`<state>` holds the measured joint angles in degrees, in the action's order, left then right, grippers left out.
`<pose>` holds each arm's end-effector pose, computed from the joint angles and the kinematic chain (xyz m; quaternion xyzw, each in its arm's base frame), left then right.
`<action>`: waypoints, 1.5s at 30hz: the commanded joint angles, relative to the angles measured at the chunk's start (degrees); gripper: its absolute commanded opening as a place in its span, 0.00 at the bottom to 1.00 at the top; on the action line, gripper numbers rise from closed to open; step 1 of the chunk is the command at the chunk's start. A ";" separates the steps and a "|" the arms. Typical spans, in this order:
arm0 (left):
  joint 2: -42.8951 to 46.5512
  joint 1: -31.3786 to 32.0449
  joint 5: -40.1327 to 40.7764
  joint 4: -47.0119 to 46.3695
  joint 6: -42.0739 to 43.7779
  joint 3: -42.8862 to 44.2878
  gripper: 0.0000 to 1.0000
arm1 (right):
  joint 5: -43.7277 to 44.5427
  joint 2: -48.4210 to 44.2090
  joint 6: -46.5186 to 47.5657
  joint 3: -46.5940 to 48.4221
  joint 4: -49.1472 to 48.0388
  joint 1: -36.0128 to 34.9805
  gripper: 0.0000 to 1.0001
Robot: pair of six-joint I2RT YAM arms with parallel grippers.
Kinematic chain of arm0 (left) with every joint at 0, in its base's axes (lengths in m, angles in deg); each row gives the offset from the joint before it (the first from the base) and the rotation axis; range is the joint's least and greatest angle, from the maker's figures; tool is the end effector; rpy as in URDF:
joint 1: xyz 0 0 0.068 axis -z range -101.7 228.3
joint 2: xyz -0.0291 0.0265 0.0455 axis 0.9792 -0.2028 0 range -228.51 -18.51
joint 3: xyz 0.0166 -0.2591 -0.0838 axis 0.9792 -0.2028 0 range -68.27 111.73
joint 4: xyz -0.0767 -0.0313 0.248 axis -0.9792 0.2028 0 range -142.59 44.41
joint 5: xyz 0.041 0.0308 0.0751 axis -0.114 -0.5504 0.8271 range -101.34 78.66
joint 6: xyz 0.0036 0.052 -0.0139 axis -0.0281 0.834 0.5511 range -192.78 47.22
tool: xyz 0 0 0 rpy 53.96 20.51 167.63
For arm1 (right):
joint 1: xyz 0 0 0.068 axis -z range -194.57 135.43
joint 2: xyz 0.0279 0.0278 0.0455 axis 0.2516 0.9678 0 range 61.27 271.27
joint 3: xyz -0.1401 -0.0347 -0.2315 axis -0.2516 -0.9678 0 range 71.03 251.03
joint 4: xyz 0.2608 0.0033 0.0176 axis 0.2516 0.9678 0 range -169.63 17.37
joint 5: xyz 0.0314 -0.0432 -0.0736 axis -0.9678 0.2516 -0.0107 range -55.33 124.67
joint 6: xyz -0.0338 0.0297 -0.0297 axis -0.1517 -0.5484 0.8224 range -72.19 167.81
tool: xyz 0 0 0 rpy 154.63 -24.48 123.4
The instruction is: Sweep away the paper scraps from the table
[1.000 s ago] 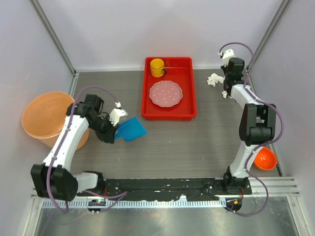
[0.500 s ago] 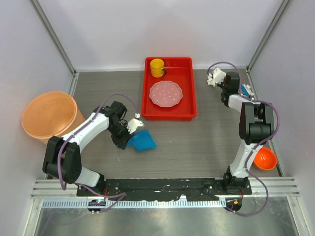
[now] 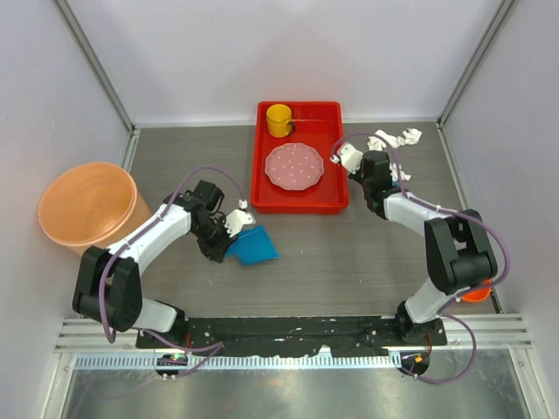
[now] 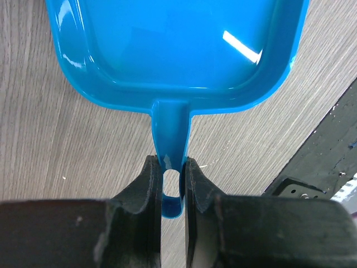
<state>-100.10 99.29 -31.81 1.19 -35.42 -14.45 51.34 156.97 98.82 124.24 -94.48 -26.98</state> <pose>0.2214 -0.0984 0.2074 0.4899 0.8505 -0.1650 0.0970 0.3568 0.0680 0.2048 -0.3810 0.7596 -0.2864 0.4425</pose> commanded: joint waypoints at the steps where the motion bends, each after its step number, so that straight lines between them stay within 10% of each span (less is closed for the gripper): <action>1: 4.23 0.01 0.08 -1.13 1.57 -1.00 0.00 | 6.18 -7.97 -11.00 -4.59 7.46 -6.04 0.01; 14: 9.42 0.01 0.52 2.82 2.63 -0.03 0.00 | 2.59 -34.79 -26.66 -0.39 28.49 -12.73 0.01; 26: 11.00 5.27 1.66 -0.07 -0.80 -4.95 0.00 | -4.36 -13.10 -17.79 8.84 11.64 2.20 0.01; 31: 9.43 11.78 3.41 -1.92 -3.26 -5.92 0.00 | -20.92 -7.72 -10.24 6.30 7.99 3.62 0.01; 38: 6.44 13.90 4.21 -3.41 -4.14 -5.13 0.00 | -20.89 -15.44 -5.30 -0.47 21.60 -0.25 0.01; 45: 3.62 16.53 5.17 -5.79 -4.58 -2.85 0.00 | -15.43 -23.54 -21.18 -2.25 35.04 -7.72 0.01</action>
<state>-95.22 113.96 -26.96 -1.61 -39.26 -20.15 34.66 137.02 88.09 119.49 -68.60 -32.64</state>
